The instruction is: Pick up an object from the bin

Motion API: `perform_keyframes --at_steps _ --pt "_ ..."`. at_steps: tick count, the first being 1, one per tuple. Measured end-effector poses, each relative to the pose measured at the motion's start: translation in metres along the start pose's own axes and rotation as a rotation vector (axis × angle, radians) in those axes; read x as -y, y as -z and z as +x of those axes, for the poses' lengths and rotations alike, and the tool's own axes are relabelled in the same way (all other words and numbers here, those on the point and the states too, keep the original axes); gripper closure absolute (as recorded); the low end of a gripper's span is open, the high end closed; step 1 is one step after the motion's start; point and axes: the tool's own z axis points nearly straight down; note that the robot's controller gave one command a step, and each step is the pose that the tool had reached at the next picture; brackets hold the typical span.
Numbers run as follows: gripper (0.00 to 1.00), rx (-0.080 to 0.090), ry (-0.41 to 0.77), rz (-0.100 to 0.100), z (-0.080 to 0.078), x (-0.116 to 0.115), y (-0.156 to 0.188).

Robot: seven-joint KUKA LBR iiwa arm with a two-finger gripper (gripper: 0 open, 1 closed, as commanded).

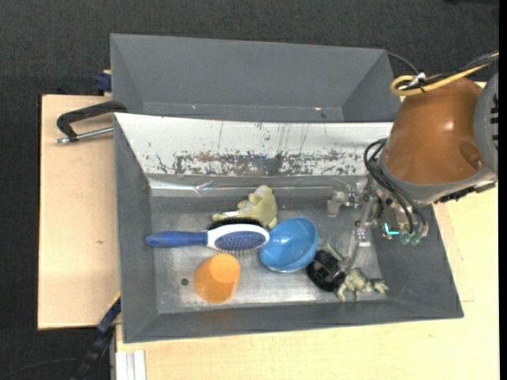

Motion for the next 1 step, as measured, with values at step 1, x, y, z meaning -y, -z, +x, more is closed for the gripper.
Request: perform_keyframes --at_steps 1 --pt "0.0 -0.003 0.072 0.001 0.0101 -0.0477 -0.122"
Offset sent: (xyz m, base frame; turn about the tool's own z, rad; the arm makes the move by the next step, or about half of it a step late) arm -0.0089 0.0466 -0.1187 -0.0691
